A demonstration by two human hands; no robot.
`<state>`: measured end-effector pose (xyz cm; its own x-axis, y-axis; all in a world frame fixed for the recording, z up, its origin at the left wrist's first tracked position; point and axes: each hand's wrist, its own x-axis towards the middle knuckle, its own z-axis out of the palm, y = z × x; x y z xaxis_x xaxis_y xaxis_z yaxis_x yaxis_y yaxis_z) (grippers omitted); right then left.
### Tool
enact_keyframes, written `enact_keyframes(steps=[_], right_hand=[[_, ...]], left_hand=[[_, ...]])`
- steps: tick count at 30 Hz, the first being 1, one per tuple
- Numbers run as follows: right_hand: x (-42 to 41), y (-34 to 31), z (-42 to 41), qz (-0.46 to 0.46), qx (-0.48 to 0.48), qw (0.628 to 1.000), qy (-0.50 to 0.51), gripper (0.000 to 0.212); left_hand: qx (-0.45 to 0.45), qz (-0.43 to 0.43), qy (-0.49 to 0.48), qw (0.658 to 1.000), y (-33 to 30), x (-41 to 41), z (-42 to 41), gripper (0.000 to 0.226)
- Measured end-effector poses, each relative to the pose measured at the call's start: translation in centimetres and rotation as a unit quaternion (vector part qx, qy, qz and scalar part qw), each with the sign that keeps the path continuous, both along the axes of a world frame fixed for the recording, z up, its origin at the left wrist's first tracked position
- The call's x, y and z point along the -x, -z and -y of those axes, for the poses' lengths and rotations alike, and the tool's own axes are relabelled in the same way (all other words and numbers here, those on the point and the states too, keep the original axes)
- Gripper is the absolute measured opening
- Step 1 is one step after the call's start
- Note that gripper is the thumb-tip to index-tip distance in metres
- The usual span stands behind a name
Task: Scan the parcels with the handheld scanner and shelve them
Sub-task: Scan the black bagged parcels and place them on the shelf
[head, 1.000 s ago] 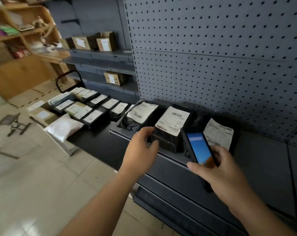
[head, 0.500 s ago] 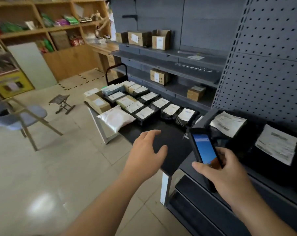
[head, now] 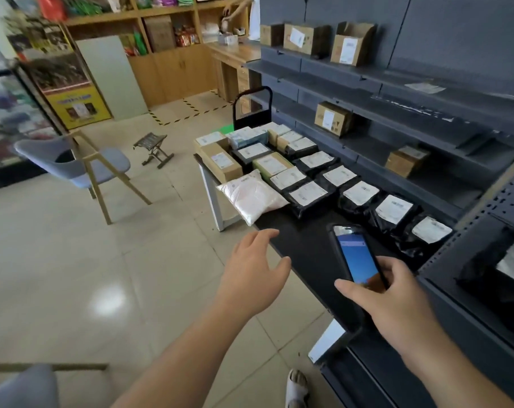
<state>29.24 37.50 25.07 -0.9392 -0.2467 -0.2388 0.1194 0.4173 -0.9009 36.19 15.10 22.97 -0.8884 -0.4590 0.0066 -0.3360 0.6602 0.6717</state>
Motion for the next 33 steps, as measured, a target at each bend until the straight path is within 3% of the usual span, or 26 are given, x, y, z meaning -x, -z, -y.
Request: enact_keyframes(steps=[18,25,33], right_hand=[[18.7,3.3,13.8,0.032,-0.003,0.999,0.007,0.068],[22.7,6.5,17.7,0.071,-0.045,0.993,0.089,0.076],[23.7,7.8,20.4,0.135,-0.078,0.965,0.212,0.072]], left_hand=[[0.057,0.084,-0.024,0.995,1.0,16.0,13.2,0.057],[0.080,0.110,0.075,0.988,3.8,24.1,18.8,0.058],[0.116,0.143,0.241,0.953,6.4,32.8,21.8,0.057]])
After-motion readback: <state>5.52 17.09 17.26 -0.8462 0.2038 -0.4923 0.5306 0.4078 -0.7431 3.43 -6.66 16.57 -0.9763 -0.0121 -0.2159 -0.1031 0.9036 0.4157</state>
